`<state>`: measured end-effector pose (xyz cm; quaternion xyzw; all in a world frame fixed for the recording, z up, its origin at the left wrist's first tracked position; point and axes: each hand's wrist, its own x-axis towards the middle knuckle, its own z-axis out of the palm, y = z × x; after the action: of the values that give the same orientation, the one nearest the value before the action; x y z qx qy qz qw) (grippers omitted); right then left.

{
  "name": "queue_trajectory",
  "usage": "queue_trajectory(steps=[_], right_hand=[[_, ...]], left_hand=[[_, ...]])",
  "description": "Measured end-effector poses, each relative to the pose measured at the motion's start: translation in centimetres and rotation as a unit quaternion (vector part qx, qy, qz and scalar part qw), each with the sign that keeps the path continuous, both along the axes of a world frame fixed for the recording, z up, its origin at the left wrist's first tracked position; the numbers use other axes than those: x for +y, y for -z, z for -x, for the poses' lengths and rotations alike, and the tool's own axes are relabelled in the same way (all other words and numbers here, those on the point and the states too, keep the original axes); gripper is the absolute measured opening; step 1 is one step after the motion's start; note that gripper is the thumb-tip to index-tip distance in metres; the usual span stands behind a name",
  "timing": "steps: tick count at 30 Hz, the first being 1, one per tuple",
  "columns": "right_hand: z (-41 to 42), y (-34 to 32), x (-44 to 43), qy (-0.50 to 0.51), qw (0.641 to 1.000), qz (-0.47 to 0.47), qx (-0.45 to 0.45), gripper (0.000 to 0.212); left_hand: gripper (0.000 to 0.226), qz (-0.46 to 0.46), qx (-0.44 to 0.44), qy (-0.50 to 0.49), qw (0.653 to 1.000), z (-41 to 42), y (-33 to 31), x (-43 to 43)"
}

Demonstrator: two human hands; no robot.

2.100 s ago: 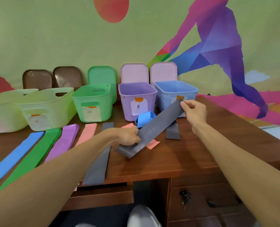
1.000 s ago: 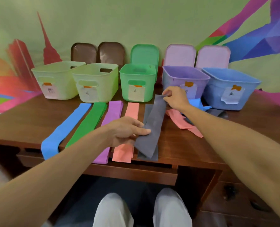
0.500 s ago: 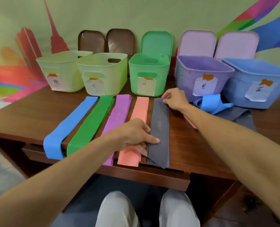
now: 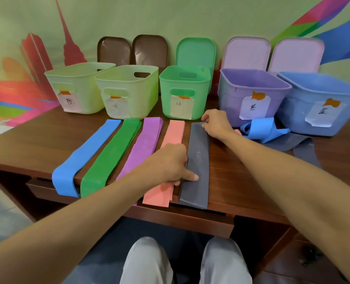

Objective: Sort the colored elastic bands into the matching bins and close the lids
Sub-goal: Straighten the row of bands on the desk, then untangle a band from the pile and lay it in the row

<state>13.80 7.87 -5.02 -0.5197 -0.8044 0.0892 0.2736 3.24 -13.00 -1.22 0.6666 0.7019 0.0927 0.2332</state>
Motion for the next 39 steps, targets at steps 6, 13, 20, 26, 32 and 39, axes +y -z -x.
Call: queue_trajectory(steps=[6,13,20,26,32,39], right_hand=[[-1.9,-1.8,-1.6,-0.063,0.997,0.001,-0.048,0.026],[-7.5,-5.7,-4.7,-0.16,0.98,0.027,-0.111,0.017],[-13.8,-6.0,-6.2,-0.134,0.988,0.025,-0.075,0.008],[-17.3,-1.9,-6.1,-0.092,0.992,0.029,0.082,0.015],[-17.9,1.0,-6.4,-0.083,0.983,0.0,0.166,0.01],[-17.9,1.4,-7.2,-0.169,0.983,-0.026,0.068,0.016]], left_hand=[[0.056,-0.094,0.116,0.058,0.987,0.5,0.1,0.3],[0.03,-0.173,0.151,0.231,0.946,-1.1,-0.7,0.4],[0.026,-0.199,0.052,0.191,0.96,-5.8,1.0,3.5],[0.034,-0.214,-0.009,0.097,0.972,-10.8,4.2,6.4],[0.013,-0.272,-0.04,0.041,0.961,-11.6,5.1,8.1],[0.004,-0.283,-0.166,0.008,0.945,-11.1,5.1,7.9]])
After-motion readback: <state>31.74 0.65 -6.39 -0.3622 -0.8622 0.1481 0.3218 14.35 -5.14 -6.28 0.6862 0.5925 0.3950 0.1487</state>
